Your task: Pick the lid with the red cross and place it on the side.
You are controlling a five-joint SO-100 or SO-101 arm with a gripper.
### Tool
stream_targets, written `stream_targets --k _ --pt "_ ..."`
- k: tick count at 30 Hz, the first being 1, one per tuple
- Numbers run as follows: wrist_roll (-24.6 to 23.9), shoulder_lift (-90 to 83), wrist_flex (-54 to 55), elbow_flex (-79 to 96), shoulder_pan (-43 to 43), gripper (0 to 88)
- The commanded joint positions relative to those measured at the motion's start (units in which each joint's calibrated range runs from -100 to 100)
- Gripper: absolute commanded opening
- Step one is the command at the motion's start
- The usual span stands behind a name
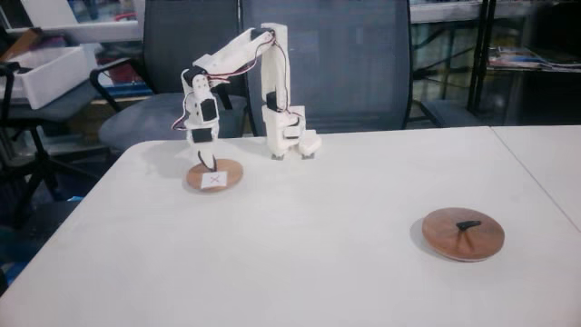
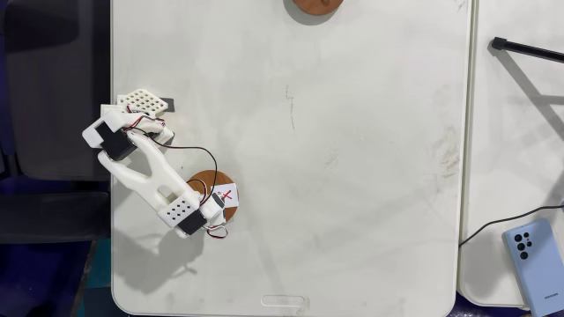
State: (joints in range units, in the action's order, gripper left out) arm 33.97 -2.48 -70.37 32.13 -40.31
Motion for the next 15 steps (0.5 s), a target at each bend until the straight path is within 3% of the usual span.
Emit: stream_targets --k 1,15 --pt "-0.2 -1.0 -0.9 -1.2 0.0 0.1" --pt "-0.2 -30.7 -29.0 -21.3 3.9 0.1"
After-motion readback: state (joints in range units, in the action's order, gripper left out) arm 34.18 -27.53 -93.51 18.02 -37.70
